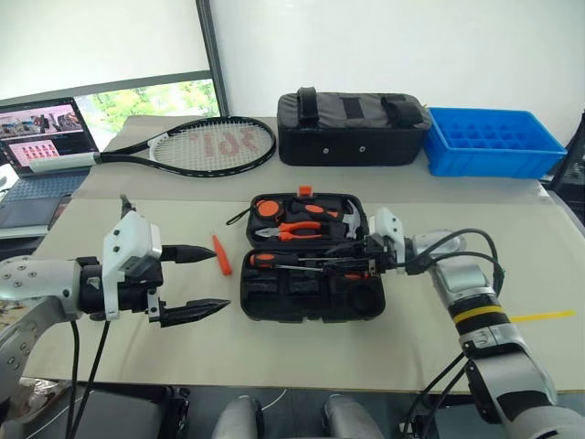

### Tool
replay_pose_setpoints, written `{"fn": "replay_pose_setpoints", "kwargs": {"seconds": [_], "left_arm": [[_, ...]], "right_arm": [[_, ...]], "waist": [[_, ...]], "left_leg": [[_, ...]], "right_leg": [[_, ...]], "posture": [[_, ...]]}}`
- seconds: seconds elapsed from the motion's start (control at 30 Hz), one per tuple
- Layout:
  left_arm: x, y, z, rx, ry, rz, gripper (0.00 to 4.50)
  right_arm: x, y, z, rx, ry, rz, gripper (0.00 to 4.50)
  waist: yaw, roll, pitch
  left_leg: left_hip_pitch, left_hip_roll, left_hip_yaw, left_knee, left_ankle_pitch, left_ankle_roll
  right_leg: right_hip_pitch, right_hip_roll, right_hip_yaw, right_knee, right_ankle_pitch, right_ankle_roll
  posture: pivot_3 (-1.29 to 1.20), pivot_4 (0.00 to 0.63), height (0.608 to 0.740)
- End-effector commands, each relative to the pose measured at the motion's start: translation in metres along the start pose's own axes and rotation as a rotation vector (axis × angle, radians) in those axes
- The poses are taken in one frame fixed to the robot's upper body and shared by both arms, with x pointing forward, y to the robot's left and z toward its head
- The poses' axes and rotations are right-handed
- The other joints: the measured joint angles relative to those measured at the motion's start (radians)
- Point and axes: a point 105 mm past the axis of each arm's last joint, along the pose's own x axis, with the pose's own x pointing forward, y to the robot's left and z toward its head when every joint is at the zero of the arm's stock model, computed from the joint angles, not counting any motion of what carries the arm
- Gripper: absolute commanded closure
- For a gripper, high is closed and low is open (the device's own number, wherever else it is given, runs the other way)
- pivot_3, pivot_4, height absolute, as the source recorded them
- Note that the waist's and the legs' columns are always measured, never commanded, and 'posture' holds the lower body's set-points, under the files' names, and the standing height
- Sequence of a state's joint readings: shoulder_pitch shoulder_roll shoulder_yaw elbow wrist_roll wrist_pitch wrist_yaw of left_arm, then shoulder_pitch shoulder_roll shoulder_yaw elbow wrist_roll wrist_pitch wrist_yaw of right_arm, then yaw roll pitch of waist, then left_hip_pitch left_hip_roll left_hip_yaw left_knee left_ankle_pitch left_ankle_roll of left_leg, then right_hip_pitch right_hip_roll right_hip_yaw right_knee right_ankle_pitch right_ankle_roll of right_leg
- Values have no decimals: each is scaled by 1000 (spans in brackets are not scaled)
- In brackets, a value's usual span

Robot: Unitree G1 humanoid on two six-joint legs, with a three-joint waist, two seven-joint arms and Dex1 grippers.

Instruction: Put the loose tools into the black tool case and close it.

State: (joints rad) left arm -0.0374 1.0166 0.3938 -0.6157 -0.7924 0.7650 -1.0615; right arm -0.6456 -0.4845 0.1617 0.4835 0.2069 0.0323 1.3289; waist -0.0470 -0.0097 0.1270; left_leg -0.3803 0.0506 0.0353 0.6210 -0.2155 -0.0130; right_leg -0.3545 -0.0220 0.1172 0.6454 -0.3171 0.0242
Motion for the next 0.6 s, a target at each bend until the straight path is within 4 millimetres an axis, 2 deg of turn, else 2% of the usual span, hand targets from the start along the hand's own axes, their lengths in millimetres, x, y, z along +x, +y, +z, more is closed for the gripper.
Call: {"fn": "replay_pose_setpoints", "kwargs": {"seconds": [0.03,0.2,0.4,0.53,0.6], "left_arm": [[-2,-1,9,44,-9,-3,0],[-3,-1,9,50,-5,4,0],[-3,0,8,52,0,6,0],[-2,1,6,48,0,10,0],[-2,0,4,37,-1,14,0]], "right_arm": [[4,0,-1,-51,12,-3,4481],[11,0,-19,-86,103,1,4481],[9,2,-40,-125,226,21,4481],[9,-2,-31,-106,165,-11,4481],[6,-6,-18,-106,101,-42,4481]], "waist": [[0,0,0],[-1,0,0],[-2,-1,0],[-1,-1,-1],[-1,-1,-1]], "left_leg": [[0,0,0,0,0,0],[0,0,0,0,0,0],[5,0,0,0,0,0],[7,0,0,0,0,0],[7,0,1,0,0,0]], "right_leg": [[0,0,0,0,0,0],[0,0,0,0,0,0],[3,0,0,0,0,0],[5,0,0,0,0,0],[5,0,1,0,0,0]], "posture": [[0,150,707],[0,150,707],[0,150,707],[0,150,707],[0,150,707]]}}
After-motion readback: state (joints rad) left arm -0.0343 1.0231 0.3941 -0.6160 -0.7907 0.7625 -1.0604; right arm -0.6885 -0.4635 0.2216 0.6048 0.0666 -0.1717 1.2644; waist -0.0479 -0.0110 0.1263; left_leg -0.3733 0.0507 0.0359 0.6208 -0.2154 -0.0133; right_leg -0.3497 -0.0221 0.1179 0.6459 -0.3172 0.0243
